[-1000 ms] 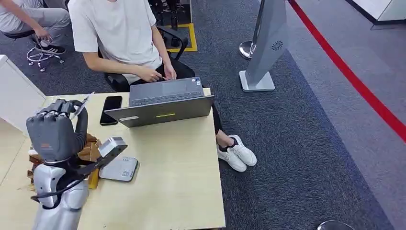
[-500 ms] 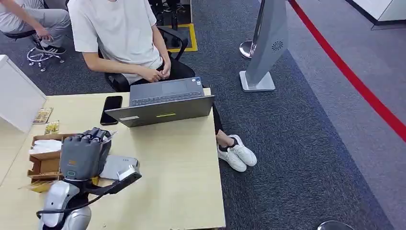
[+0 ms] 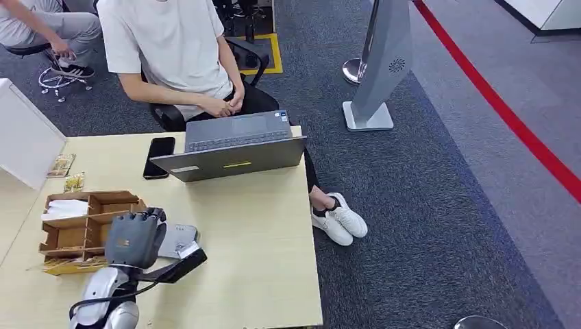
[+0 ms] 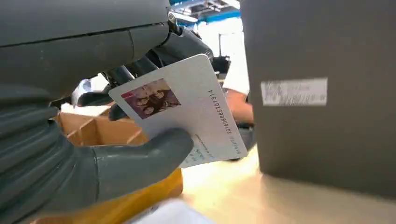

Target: Pass the card to the sensor for recognition and then transmit it.

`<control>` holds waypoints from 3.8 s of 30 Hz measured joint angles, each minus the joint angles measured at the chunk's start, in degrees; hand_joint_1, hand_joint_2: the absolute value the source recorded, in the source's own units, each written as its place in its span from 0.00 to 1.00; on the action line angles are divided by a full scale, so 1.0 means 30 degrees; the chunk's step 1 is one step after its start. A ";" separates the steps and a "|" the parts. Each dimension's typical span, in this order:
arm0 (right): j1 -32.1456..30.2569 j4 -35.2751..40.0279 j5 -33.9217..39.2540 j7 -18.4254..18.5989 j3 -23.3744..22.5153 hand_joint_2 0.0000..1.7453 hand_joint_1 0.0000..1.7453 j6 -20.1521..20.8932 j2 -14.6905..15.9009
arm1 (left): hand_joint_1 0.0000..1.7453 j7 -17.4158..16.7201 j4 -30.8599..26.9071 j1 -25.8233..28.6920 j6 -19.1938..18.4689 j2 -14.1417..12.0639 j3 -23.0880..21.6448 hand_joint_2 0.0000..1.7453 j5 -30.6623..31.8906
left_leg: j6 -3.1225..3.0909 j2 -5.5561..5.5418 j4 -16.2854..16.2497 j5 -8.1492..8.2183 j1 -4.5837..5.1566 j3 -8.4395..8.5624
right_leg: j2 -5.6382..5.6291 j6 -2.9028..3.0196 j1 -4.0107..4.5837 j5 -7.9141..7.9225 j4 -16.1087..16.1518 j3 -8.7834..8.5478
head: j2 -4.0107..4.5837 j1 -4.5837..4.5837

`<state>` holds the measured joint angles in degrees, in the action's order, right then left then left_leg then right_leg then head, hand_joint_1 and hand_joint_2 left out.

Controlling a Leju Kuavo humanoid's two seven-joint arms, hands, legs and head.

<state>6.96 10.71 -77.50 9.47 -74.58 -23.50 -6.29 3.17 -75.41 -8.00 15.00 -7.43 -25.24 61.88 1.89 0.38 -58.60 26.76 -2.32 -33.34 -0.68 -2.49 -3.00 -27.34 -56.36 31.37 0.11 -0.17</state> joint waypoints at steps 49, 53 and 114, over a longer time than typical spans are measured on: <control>0.0033 0.0000 -0.2107 -0.0299 0.1210 1.00 0.00 0.0933 -0.0087 | 1.00 0.1600 -0.4741 -0.4748 0.7933 0.1413 0.1072 1.00 0.3586 | -0.0025 -0.0044 -0.0005 -0.0040 -0.0001 -0.0011 | 0.0057 -0.0006 0.0002 0.0020 -0.0002 -0.0012 | 0.0000 0.0000; 0.0360 0.0000 -0.3058 -0.0081 0.1835 1.00 0.00 0.1347 -0.0123 | 1.00 0.0424 -0.1582 -0.8649 0.8087 0.1428 0.1896 1.00 0.4341 | -0.0015 -0.0056 -0.0005 -0.0094 -0.0001 -0.0025 | 0.0058 -0.0005 0.0002 0.0065 -0.0009 -0.0009 | 0.0000 0.0015; -0.0016 0.0007 -0.0336 0.0349 0.0540 1.00 0.00 0.0052 -0.0248 | 0.00 0.3553 -0.6328 0.0281 0.8014 -0.0528 0.3374 1.00 0.1042 | 0.0004 -0.0004 0.0006 -0.0030 -0.0001 -0.0070 | 0.0002 -0.0004 0.0001 0.0012 0.0000 0.0068 | 0.0000 -0.0015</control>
<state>6.91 10.73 -78.51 10.51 -72.95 -23.34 -7.04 13.83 -94.39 -7.16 39.04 -9.02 -15.12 65.00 1.90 0.37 -58.58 26.68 -2.32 -33.55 -0.67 -2.50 -3.00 -27.30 -56.36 31.57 0.11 -0.22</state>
